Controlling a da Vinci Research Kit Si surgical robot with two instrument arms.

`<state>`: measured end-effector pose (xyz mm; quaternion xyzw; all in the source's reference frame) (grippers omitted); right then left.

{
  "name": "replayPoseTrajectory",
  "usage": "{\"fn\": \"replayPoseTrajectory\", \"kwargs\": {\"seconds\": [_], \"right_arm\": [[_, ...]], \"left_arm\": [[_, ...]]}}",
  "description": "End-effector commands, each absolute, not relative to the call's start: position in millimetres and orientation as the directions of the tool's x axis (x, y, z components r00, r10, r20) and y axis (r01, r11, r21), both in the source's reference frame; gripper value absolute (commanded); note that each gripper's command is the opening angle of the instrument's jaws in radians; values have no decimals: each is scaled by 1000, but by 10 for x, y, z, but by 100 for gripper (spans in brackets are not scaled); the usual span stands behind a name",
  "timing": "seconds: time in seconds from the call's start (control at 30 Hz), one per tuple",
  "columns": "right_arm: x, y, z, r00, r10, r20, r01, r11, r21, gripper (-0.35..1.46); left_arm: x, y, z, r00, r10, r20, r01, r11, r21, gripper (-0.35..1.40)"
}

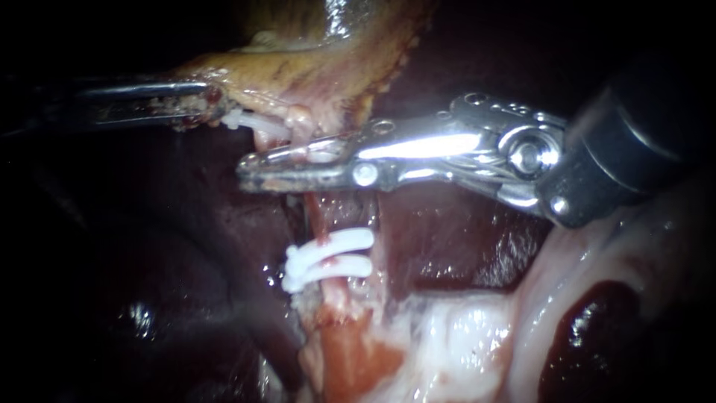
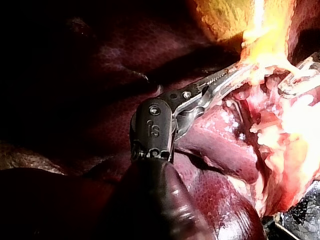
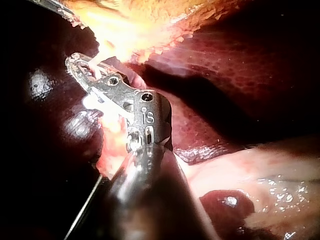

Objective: Clipping third clip right tube

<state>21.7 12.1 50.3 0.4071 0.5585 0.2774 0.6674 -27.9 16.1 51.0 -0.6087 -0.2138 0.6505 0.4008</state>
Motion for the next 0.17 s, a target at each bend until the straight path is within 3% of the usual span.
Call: {"fn": "replayPoseTrajectory", "kwargs": {"seconds": [0.03, 0.17], "right_arm": [[217, 120, 505, 222, 824, -521, 84, 516, 852, -35], [217, 119, 509, 222, 823, -523, 83, 518, 851, -35]], "left_arm": [[-279, 161, 510, 62, 782, -621, -261, -588, -766, -35], [-279, 161, 511, 62, 782, -621, -261, -588, -766, -35]]}}
